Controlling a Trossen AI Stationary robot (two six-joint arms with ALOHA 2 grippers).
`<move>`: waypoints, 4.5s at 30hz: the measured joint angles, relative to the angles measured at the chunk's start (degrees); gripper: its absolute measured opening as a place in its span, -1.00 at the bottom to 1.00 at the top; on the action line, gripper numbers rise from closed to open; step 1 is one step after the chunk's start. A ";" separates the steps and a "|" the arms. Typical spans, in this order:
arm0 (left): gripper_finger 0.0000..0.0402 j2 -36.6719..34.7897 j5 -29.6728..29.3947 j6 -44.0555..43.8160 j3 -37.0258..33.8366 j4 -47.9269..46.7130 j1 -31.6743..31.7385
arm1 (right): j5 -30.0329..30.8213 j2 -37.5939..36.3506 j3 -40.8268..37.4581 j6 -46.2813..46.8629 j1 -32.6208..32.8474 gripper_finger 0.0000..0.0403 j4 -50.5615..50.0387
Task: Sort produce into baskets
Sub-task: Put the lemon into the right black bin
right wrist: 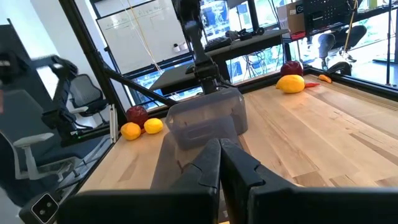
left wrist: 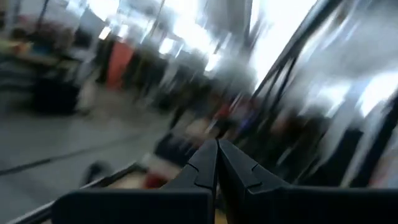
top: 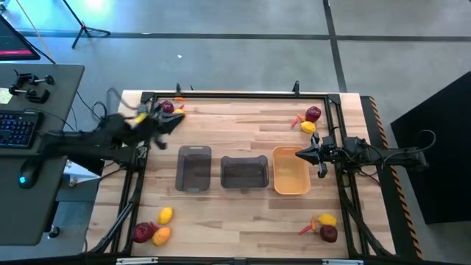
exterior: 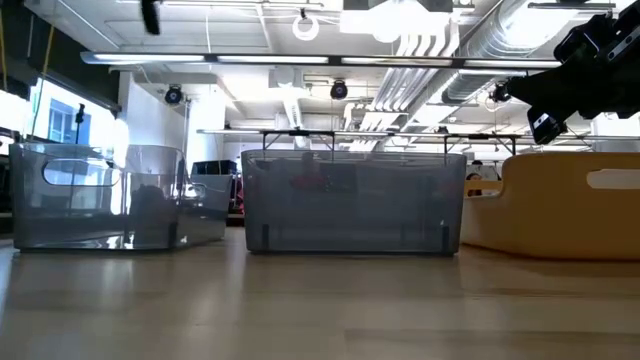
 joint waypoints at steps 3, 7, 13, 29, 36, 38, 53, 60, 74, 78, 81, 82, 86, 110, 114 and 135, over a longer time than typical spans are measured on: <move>-1.00 8.40 -5.09 1.99 13.13 -20.27 1.23 | -0.02 0.00 -0.01 0.00 0.00 -1.00 0.00; -0.98 17.68 -8.95 -0.98 27.99 -50.24 7.60 | -0.02 0.00 0.00 -0.02 0.00 -1.00 0.00; -0.69 25.90 2.00 0.81 32.55 -63.03 22.16 | 0.00 0.00 0.00 0.00 0.00 -1.00 0.00; 0.38 47.71 10.92 19.85 32.55 -63.45 39.91 | 0.00 0.00 -0.01 -0.01 0.00 -1.00 0.01; 0.40 55.47 8.87 18.53 32.52 -66.82 40.74 | 0.00 0.00 -0.01 0.00 0.00 -1.00 0.01; 0.40 57.54 7.97 19.13 32.52 -67.29 40.92 | 0.00 0.00 0.00 -0.01 0.00 -1.00 0.00; 0.40 67.06 -2.11 17.96 32.52 -70.05 41.43 | 0.00 0.00 -0.02 0.00 0.00 -1.00 0.01; 0.40 68.77 -2.76 17.98 32.52 -70.15 41.76 | 0.00 0.00 0.00 0.00 0.00 -1.00 0.00; 0.31 70.66 -2.67 18.37 32.48 -70.36 41.72 | 0.00 0.00 0.00 0.00 0.00 -1.00 0.00; 0.05 70.55 -2.96 18.38 32.50 -70.54 41.32 | 0.00 0.00 0.00 0.00 0.00 -1.00 0.00; -0.13 69.39 -2.38 17.71 32.93 -71.91 40.91 | 0.00 0.00 -0.02 0.00 0.00 -1.00 0.02; -0.16 68.71 -1.83 17.49 33.50 -72.74 40.80 | 0.00 0.00 0.00 0.00 0.00 -1.00 0.00; -0.15 64.99 -0.81 16.52 37.93 -76.07 40.56 | 0.00 0.00 0.00 0.00 0.00 -1.00 0.00; -0.07 47.22 27.02 -0.60 33.56 -40.31 4.11 | 0.00 0.02 0.00 0.00 0.00 -1.00 0.00; -0.07 50.95 26.72 0.42 33.44 -31.68 1.16 | 0.00 0.02 -0.01 0.00 0.00 -1.00 0.01; 0.60 54.33 27.59 0.90 33.51 -38.06 1.56 | 0.00 0.02 0.00 0.00 0.00 -1.00 0.00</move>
